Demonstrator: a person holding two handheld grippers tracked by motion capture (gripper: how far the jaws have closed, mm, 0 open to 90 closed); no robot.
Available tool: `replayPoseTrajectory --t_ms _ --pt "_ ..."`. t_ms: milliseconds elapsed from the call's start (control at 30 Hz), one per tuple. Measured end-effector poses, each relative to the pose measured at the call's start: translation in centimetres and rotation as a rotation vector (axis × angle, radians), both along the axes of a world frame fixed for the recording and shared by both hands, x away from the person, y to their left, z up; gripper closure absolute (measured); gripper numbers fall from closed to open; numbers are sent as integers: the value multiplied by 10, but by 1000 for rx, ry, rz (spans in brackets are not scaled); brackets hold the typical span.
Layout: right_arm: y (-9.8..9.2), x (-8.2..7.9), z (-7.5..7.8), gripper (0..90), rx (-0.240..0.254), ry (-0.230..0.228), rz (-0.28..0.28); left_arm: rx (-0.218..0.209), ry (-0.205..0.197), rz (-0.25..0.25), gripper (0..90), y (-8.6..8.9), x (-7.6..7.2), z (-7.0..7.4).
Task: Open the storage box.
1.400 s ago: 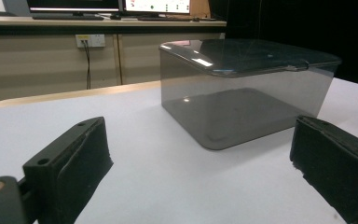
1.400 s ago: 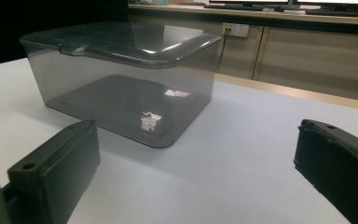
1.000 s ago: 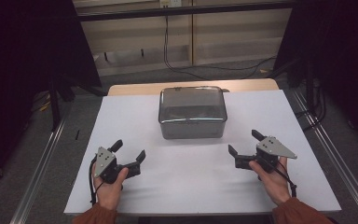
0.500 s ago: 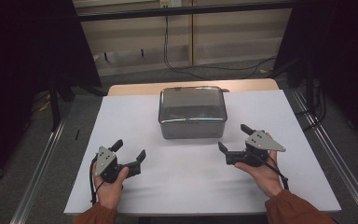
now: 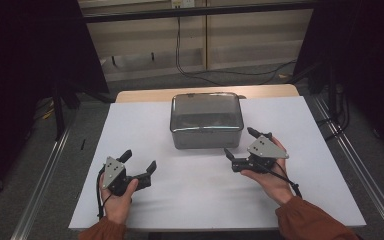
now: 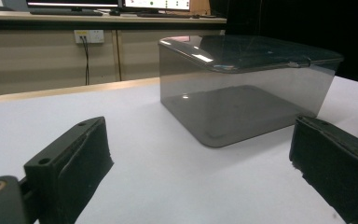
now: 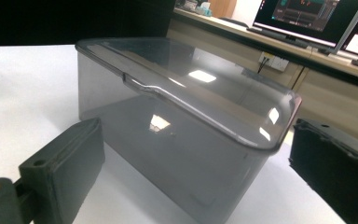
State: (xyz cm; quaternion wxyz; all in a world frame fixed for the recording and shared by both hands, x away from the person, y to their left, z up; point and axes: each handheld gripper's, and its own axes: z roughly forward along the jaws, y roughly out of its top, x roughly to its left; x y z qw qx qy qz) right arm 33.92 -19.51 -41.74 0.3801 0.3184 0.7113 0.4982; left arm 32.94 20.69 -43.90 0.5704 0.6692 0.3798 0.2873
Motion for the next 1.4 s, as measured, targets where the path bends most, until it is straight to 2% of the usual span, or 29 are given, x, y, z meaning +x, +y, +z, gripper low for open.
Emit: replayPoseTrajectory --t_ms 67,100,133,167,233,267,333,433,533,567,733,867,900,933,1000,1067,1100,1167,1333,1367,1400 --pt "2 1 2 26 -31 -22 -1 -1 0 0 47 0 0 0" --pt "4 2 4 33 -64 -54 -1 0 -1 1 47 0 0 0" --pt "4 2 4 33 -64 -54 -1 4 -1 3 47 0 0 0" --pt "8 3 6 39 -104 -83 10 17 1 5 47 0 0 0" --pt "10 3 6 44 -121 -94 14 20 3 1 47 -1 -1 0" --pt "13 2 5 45 -164 -115 22 19 5 0 47 -1 -1 0" --pt "18 3 3 48 -190 -108 33 17 3 1 47 -1 -1 0" --pt "24 4 1 62 -264 -132 40 17 12 2 47 1 -1 1" --pt "30 7 1 75 -325 -150 39 -7 15 -5 47 2 0 1" --pt "31 7 1 83 -342 -161 40 3 12 -6 47 2 -1 1" --pt "41 10 -1 126 -498 -224 57 7 20 -6 47 2 0 1" --pt "49 11 -5 152 -582 -251 66 -3 34 -9 47 3 0 1" --pt "54 12 -6 171 -642 -281 64 -3 37 -11 47 3 1 1" --pt "54 12 -6 171 -642 -281 64 0 37 -12 47 3 1 1" --pt "58 13 -6 194 -699 -301 61 1 34 -9 48 3 0 1" --pt "62 15 -6 214 -718 -307 61 4 30 -11 47 3 0 2" --pt "65 16 -5 259 -739 -315 60 7 31 -10 47 3 0 2" --pt "67 17 -5 264 -752 -324 58 2 33 -8 48 3 0 1" --pt "78 18 -6 335 -841 -372 54 7 25 -7 47 3 0 2" --pt "82 19 -7 396 -894 -386 60 13 22 -8 47 3 0 2" --pt "82 19 -7 396 -894 -386 60 8 19 -8 47 3 0 2"
